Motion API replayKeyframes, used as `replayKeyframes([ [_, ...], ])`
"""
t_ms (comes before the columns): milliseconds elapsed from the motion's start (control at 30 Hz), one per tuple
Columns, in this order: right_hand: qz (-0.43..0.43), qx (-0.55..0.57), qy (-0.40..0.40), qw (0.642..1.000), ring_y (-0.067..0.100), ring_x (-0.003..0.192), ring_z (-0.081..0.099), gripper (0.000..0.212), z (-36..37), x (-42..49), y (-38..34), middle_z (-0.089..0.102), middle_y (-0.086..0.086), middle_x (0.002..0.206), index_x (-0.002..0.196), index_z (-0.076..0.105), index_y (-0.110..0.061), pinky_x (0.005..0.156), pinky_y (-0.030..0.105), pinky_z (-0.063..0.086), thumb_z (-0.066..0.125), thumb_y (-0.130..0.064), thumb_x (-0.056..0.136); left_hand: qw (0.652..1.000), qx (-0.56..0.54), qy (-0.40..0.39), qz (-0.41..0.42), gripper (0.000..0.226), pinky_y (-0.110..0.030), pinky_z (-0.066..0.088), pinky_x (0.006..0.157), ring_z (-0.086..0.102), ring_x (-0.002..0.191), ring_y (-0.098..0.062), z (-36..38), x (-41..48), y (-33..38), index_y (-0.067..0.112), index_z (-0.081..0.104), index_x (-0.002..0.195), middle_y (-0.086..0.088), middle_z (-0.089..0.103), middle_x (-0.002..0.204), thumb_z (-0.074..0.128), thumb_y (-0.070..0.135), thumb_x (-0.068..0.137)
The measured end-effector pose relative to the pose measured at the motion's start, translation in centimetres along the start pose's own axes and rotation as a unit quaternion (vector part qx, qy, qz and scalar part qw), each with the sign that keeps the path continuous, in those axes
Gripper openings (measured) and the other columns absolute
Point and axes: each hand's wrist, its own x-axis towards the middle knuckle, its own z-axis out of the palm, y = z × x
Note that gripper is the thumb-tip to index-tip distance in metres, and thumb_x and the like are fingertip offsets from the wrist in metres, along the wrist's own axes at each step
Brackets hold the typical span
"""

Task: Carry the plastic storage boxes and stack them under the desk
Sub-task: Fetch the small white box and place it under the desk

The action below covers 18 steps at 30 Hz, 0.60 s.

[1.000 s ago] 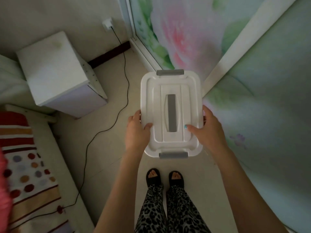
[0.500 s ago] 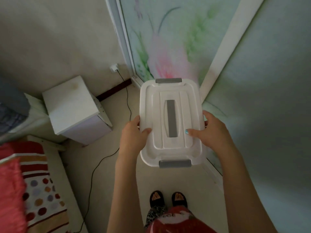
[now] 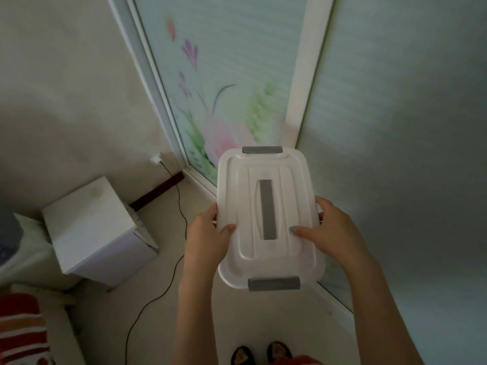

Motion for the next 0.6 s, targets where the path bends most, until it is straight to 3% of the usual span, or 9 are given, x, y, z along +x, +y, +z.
replayKeyframes([
  [133,0.023,-0.001,0.02,1.0,0.023,0.097,0.064,0.086,-0.7,-0.7,0.7,0.067,0.003,0.113,0.136,0.045,-0.024,0.085,0.04,0.052,0.084,-0.04,0.061,1.0,0.012,-0.022,0.01,0.046,-0.02,0.039,0.064,0.058,0.085,-0.007,0.9,-0.1,0.5,0.028,0.054,0.127,0.006,0.061,0.103,0.069,0.026,0.083],
  [333,0.068,-0.01,0.04,0.997,0.024,0.099,0.063,0.085,-0.8,-2.6,2.4,0.066,0.004,0.114,0.136,0.044,-0.022,0.084,0.039,0.051,0.083,-0.04,0.063,0.997,0.034,-0.059,0.029,0.053,-0.031,0.046,0.081,0.058,0.096,-0.016,2.7,-0.1,0.2,0.029,0.05,0.133,0.003,0.06,0.11,0.068,0.027,0.084],
  [500,0.112,-0.004,0.058,0.992,0.023,0.105,0.061,0.084,-0.8,-4.7,4.5,0.063,0.003,0.121,0.137,0.042,-0.022,0.089,0.043,0.05,0.081,-0.042,0.065,0.992,0.059,-0.108,0.042,0.056,-0.038,0.051,0.086,0.059,0.096,-0.019,5.1,-0.2,0.4,0.027,0.048,0.137,0.0,0.06,0.113,0.068,0.027,0.084],
  [600,0.139,-0.006,0.08,0.987,0.023,0.108,0.059,0.087,-1.4,-6.1,5.9,0.06,0.004,0.124,0.14,0.038,-0.022,0.09,0.041,0.049,0.08,-0.043,0.067,0.987,0.061,-0.134,0.07,0.051,-0.035,0.049,0.083,0.059,0.096,-0.02,6.5,-0.8,1.1,0.026,0.052,0.132,-0.002,0.061,0.109,0.068,0.025,0.084],
])
